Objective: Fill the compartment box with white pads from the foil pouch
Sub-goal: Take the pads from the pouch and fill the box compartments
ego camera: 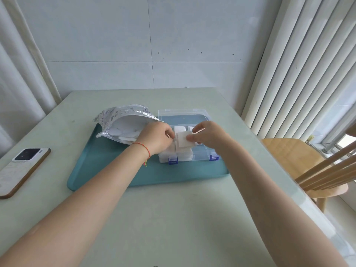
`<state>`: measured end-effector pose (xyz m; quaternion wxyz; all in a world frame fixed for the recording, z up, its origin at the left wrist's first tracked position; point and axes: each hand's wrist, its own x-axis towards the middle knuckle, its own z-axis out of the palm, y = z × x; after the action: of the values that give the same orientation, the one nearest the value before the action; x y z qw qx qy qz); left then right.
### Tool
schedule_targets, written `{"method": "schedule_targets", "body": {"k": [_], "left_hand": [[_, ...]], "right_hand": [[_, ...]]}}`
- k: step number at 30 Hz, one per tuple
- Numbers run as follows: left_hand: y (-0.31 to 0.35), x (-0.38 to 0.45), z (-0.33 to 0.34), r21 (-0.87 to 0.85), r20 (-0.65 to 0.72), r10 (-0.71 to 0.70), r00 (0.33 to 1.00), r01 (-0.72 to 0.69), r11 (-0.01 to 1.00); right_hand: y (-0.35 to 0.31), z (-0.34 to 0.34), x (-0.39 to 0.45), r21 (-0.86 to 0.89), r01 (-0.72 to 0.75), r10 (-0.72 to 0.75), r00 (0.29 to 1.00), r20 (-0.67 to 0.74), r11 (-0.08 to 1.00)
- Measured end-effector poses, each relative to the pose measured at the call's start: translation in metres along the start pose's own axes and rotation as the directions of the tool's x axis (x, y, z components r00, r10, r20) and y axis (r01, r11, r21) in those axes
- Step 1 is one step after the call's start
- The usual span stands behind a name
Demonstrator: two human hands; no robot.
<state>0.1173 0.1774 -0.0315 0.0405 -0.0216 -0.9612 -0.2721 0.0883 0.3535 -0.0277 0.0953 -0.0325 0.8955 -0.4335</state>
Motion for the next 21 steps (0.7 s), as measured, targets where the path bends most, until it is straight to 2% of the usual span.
{"method": "schedule_targets", "body": {"k": [2,4,9,12,15,17,21], "left_hand": [[0.0,0.0,-0.001,0.086,0.007,0.044,0.999,-0.045,0.995],[0.002,0.0,-0.002,0.146,0.049,0.073,0.996,-0.08,0.986],[0.011,0.002,-0.004,0.172,0.105,0.138,0.985,-0.155,0.973],[0.015,0.004,0.001,0.199,0.169,0.133,0.977,-0.166,0.966],[0.02,0.009,0.003,0.23,0.173,0.135,0.976,-0.173,0.958],[0.026,0.014,0.004,0.247,0.179,0.165,0.97,-0.207,0.947],[0.036,0.02,0.01,0.277,0.281,0.187,0.941,-0.266,0.923]], "right_hand": [[0.002,0.004,0.002,-0.035,0.015,-0.015,1.0,0.008,0.999],[0.004,0.001,0.003,0.0,0.035,-0.035,0.999,-0.007,0.999],[0.006,-0.016,0.001,0.156,0.091,-0.086,0.996,-0.038,0.983],[0.009,-0.02,0.003,0.18,0.099,-0.09,0.994,-0.061,0.979],[0.014,-0.028,0.006,0.054,0.065,-0.061,0.995,-0.08,0.996],[0.017,-0.031,0.007,-0.046,0.04,-0.042,0.998,-0.041,0.998],[0.02,-0.023,0.01,-0.253,0.036,-0.034,0.999,0.015,0.967]]}}
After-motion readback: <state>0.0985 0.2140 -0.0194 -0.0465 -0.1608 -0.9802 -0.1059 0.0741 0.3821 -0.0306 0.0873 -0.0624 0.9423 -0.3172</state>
